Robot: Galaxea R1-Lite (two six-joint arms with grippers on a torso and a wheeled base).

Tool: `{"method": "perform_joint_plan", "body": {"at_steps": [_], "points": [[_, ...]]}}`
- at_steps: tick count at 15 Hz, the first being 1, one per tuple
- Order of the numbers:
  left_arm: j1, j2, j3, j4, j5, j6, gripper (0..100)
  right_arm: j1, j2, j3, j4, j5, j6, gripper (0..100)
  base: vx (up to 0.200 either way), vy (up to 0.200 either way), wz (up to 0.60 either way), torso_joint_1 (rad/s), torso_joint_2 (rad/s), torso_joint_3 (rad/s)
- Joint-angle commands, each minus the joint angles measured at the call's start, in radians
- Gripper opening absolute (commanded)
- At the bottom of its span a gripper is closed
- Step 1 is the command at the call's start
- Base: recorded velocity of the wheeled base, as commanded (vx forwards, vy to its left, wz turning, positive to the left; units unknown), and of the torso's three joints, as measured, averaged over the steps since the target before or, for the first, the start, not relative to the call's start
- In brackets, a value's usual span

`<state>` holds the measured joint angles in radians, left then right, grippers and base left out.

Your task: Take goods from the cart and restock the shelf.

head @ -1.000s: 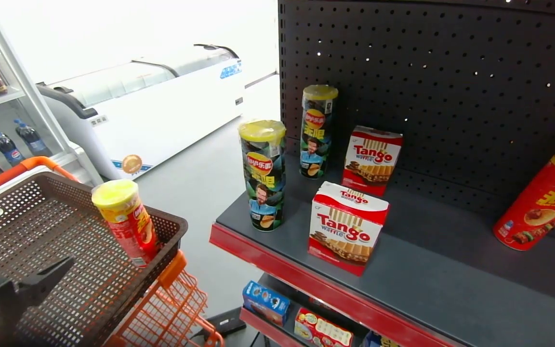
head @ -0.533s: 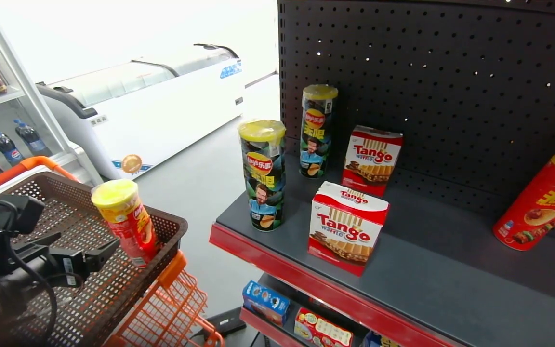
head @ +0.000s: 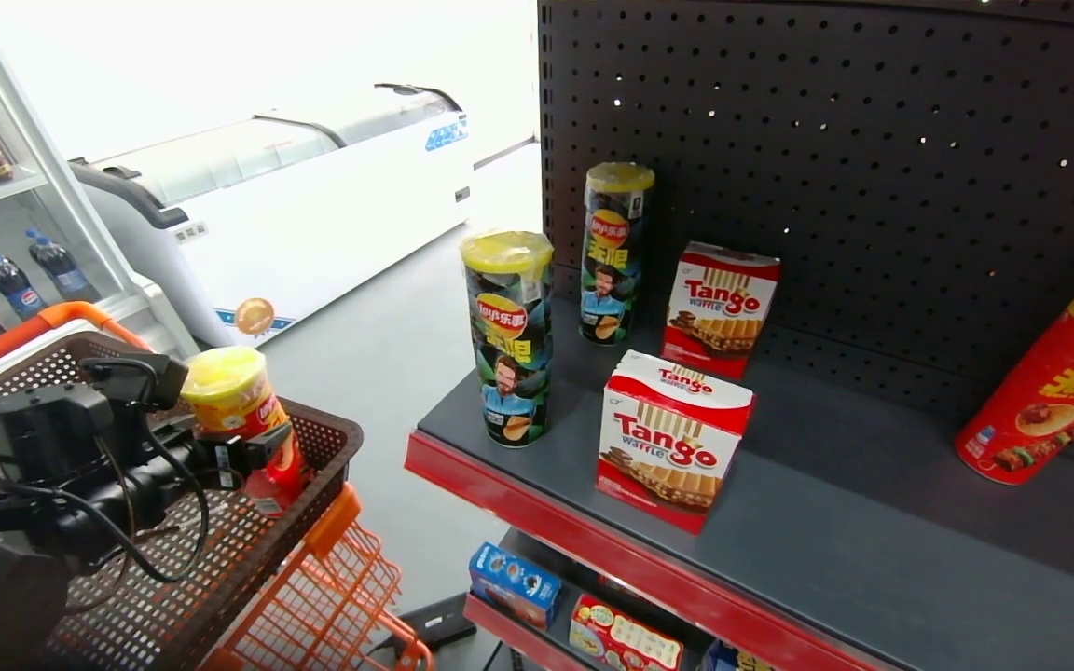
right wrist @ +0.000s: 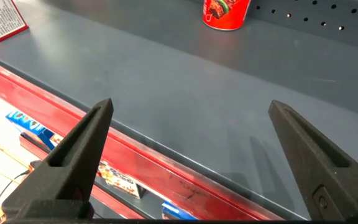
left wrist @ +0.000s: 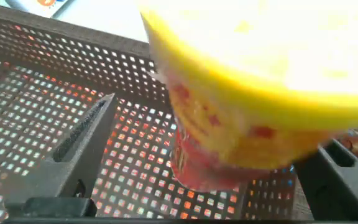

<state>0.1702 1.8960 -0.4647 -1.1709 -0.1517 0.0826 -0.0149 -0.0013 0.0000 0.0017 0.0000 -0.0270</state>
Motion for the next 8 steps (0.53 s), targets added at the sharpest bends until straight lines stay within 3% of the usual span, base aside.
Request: {"method": "perform_joint_plan", "body": {"at_steps": [1,7,8], "points": [[-0.008,0.081,-0.031,-0.004,0.000,0.005,100,0.000,0.001,0.000,0.000,0.000,-0.001,100,0.000,0.000,0.00,0.000,0.00,0.000],[-0.058,0.161,-0.118,-0.092,0.001,0.003,100,0.000,0.001,0.000,0.000,0.002,-0.001,100,0.000,0.000,0.00,0.000,0.00,0.000],[-0.066,0.161,-0.132,-0.092,0.001,0.003,0,0.000,0.001,0.000,0.000,0.000,-0.001,100,0.000,0.000,0.00,0.000,0.00,0.000]]}}
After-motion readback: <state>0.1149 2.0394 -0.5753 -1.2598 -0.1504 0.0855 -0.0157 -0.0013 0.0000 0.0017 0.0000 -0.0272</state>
